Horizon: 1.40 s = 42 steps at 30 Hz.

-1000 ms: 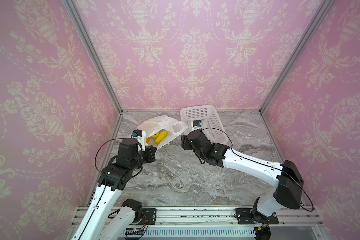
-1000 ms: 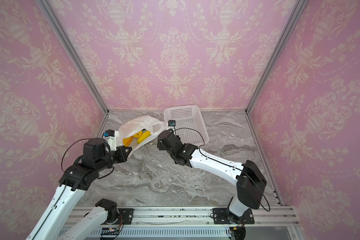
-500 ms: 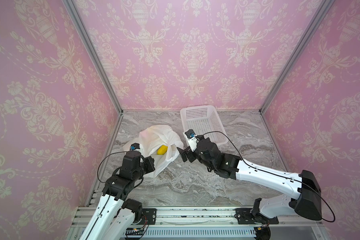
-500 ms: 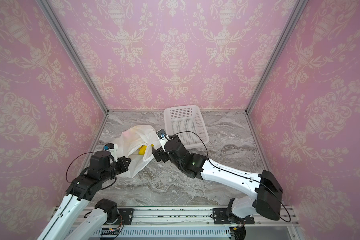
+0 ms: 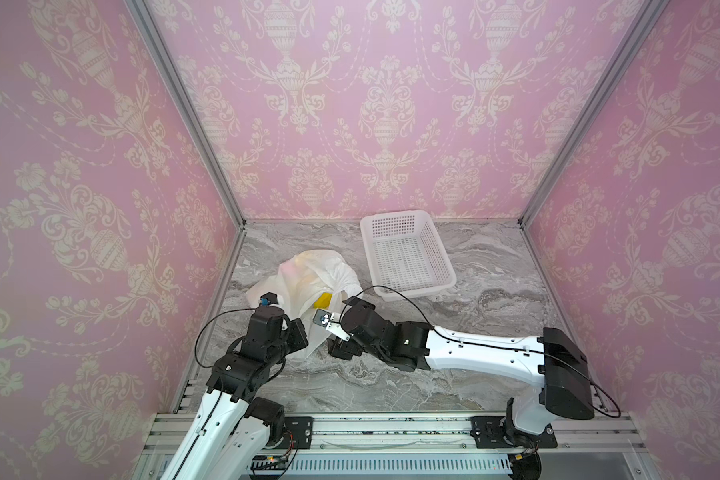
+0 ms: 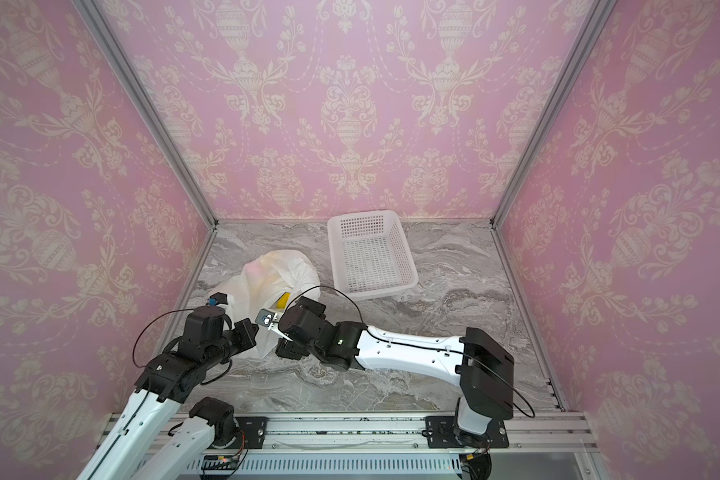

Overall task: Untie the knot of the plastic bag and take out the fruit
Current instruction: 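Lower the bag with the left gripper while the right gripper reaches inside, then grasp the bag edge with the left gripper and lift it upright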

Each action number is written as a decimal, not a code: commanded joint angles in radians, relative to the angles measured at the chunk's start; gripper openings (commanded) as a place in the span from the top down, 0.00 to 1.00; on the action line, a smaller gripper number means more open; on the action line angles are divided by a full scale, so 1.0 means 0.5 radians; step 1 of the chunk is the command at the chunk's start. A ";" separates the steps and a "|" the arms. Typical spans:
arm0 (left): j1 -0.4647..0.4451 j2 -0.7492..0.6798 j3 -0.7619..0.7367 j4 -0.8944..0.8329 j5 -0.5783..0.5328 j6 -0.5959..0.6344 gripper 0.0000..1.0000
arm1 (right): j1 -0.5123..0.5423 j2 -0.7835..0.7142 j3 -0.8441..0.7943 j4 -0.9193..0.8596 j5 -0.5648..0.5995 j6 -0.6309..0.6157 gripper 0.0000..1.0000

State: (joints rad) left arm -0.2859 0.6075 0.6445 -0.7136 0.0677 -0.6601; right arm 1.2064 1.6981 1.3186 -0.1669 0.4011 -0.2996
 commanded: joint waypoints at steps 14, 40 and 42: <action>-0.010 -0.056 0.094 -0.073 -0.048 0.051 1.00 | -0.054 0.307 0.230 0.168 0.501 -0.418 0.35; -0.007 0.011 1.053 -0.055 -0.918 0.371 0.01 | -0.162 -0.278 0.016 -0.055 0.674 1.254 1.00; -0.006 -0.010 1.038 0.116 -0.857 0.417 0.03 | -0.178 -0.300 -0.014 -0.066 0.686 1.330 1.00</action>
State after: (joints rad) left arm -0.2855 0.6033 1.1671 -0.7456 -0.3191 -0.5316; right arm 1.1233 1.5589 1.3430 -0.1287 0.7113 0.2020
